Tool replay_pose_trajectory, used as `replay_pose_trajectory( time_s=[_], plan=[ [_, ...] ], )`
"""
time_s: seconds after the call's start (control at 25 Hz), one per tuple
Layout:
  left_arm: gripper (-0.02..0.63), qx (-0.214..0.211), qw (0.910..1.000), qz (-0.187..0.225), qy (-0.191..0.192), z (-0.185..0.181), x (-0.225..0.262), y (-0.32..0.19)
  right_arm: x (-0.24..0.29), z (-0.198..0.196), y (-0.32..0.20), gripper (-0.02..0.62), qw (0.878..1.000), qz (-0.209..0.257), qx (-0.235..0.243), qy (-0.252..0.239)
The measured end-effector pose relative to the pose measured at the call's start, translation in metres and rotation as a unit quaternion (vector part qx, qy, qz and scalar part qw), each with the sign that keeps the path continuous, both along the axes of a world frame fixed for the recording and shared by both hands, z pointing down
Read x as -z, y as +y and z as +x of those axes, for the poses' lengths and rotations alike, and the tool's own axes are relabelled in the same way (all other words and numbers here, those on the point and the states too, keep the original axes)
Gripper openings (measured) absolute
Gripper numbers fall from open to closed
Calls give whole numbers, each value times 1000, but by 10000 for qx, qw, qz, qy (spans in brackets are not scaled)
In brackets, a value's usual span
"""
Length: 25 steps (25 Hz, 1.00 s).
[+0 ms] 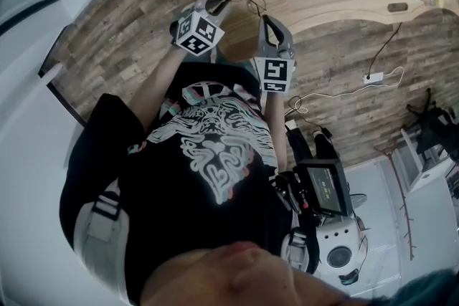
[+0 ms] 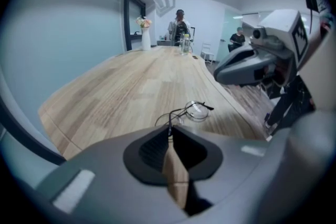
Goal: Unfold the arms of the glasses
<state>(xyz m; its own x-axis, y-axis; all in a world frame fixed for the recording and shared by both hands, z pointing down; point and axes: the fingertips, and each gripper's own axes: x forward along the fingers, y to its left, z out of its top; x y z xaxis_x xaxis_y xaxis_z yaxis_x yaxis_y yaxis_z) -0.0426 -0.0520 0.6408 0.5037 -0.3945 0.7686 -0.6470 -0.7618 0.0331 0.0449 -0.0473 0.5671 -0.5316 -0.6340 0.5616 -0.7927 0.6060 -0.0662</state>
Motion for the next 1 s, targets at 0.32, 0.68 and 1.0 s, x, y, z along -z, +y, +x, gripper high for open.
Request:
replay_pose_trajectory(
  time_s=[0.32, 0.68, 1.0],
  plan=[
    [14, -127, 9992, 349, -130, 5, 24, -3, 0, -8, -4, 2, 9969, 140, 406, 655],
    [12, -388, 9958, 809, -179, 20, 62, 0, 4, -28, -16, 63, 9912, 259, 856, 977],
    [9, -585, 9930, 1010, -155, 31, 83, 9, -8, -44, -14, 63, 9796, 269, 1442, 1374]
  ],
)
